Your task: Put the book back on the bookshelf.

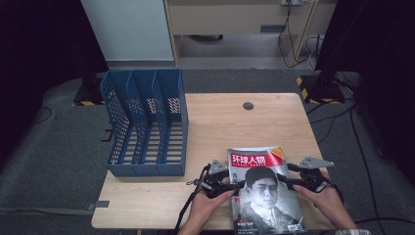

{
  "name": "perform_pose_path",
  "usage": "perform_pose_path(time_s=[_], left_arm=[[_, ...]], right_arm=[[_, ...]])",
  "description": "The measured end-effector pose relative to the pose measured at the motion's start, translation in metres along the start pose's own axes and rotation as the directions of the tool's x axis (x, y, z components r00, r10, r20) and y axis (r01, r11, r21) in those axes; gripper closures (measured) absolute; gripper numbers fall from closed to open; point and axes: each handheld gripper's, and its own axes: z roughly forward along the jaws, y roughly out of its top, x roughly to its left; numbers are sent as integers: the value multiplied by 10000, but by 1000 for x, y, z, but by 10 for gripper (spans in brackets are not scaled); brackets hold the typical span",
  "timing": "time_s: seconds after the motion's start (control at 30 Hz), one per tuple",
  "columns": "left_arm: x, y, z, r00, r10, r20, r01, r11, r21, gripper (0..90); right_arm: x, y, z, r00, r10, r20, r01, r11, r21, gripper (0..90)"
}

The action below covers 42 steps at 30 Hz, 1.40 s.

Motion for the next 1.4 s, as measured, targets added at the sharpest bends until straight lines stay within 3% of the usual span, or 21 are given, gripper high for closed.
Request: perform_pose_path(time_s=[0.17,0.37,0.5,0.6,0.77,0.93,1.0,1.07,1.4], left_arm=[[1,6,5,9999,-85,108,83,9998,162,491],[1,8,8,9999,8,102,-10,9997,241,575],[2,10,8,9993,-231,288,226,9996,181,595],[2,11,9,9996,-143,253,136,9995,278,595],[4,19,16,9983,-280,509,263,9991,345,580],[2,20,23,9991,-232,362,214,9985,499,601],[3,19,22,9997,-112,236,101,9988,486,687],[5,18,20,9997,-138,210,129,9990,426,708],[6,24,9,9995,266,161,-270,9994,221,736]], right_arm=[[3,1,0,9997,-190,160,191,9998,-79,414],[2,2,-1,9989,-325,337,327,9994,-68,506],[3,3,-2,9986,-390,360,394,9992,-91,519],[3,4,-3,9986,-406,327,410,9991,-109,525],[3,3,-2,9983,-447,375,451,9989,-94,522],[6,5,-2,9982,-562,222,566,9982,-171,475],[6,4,-2,9977,-611,290,614,9981,-76,471],[6,4,-1,9979,-577,298,580,9983,-91,471],[6,4,1,9995,-311,93,310,9995,52,352]])
